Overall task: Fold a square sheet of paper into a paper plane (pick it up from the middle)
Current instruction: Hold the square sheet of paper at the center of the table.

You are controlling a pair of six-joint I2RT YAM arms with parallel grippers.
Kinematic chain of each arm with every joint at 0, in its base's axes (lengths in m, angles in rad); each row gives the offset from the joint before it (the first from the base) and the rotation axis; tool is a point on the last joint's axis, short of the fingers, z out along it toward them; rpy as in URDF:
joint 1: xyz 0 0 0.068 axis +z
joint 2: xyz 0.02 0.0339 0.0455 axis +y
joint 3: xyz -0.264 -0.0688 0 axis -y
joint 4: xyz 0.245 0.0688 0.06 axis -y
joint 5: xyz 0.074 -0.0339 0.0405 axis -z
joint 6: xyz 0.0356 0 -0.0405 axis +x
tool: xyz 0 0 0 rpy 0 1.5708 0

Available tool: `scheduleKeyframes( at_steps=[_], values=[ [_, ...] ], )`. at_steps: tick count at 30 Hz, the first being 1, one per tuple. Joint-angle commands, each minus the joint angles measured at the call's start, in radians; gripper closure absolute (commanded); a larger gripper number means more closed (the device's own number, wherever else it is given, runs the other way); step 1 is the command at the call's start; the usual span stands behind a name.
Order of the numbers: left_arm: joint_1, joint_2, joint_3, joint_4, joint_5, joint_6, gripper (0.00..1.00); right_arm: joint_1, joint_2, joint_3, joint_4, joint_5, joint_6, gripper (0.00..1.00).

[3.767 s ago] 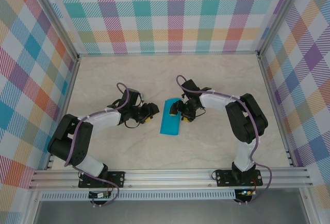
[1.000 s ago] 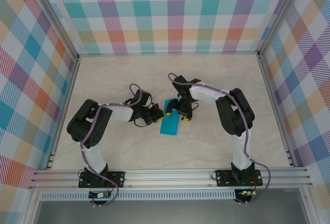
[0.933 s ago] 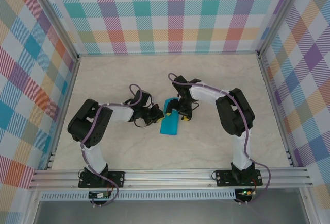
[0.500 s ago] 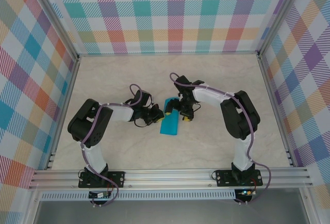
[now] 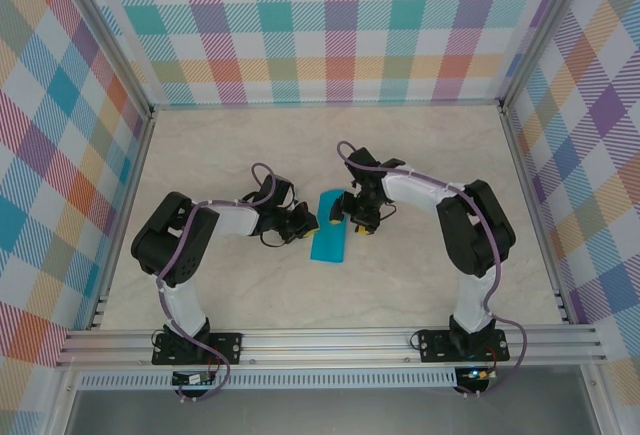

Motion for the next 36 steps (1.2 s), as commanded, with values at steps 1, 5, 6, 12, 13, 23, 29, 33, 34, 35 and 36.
scheduleKeyframes(
  at_steps=[1, 5, 6, 12, 13, 23, 29, 33, 34, 35, 36],
  values=[
    [-0.016, -0.013, 0.016, -0.040, 0.013, 0.022, 1.00, -0.003, 0.038, -0.008, -0.034, 0.023, 0.003, 0.35],
    [-0.016, -0.070, 0.031, -0.076, -0.006, 0.041, 0.88, -0.003, 0.051, -0.004, -0.046, 0.039, 0.003, 0.35],
    [-0.016, -0.091, 0.032, -0.091, -0.021, 0.044, 0.84, -0.003, 0.053, -0.003, -0.048, 0.040, 0.003, 0.35],
    [-0.015, -0.222, 0.034, -0.219, -0.175, 0.069, 0.71, -0.003, 0.061, -0.001, -0.052, 0.042, 0.000, 0.34],
    [-0.015, -0.236, 0.033, -0.236, -0.193, 0.070, 0.70, -0.003, 0.062, 0.001, -0.055, 0.044, 0.000, 0.34],
    [-0.014, -0.259, 0.022, -0.244, -0.213, 0.051, 0.69, -0.002, 0.081, 0.010, -0.080, 0.066, 0.059, 0.33],
    [-0.015, -0.248, 0.020, -0.235, -0.195, 0.048, 0.70, -0.001, 0.089, 0.015, -0.096, 0.077, 0.067, 0.33],
    [-0.015, -0.239, 0.019, -0.221, -0.177, 0.051, 0.71, -0.001, 0.095, 0.019, -0.110, 0.090, 0.068, 0.33],
    [-0.015, -0.234, 0.019, -0.217, -0.174, 0.050, 0.71, -0.002, 0.096, 0.020, -0.115, 0.094, 0.069, 0.33],
    [-0.015, -0.231, 0.020, -0.213, -0.170, 0.050, 0.72, -0.002, 0.099, 0.020, -0.116, 0.093, 0.068, 0.33],
    [-0.015, -0.227, 0.021, -0.213, -0.168, 0.051, 0.73, -0.002, 0.102, 0.023, -0.116, 0.090, 0.066, 0.33]
  ],
)
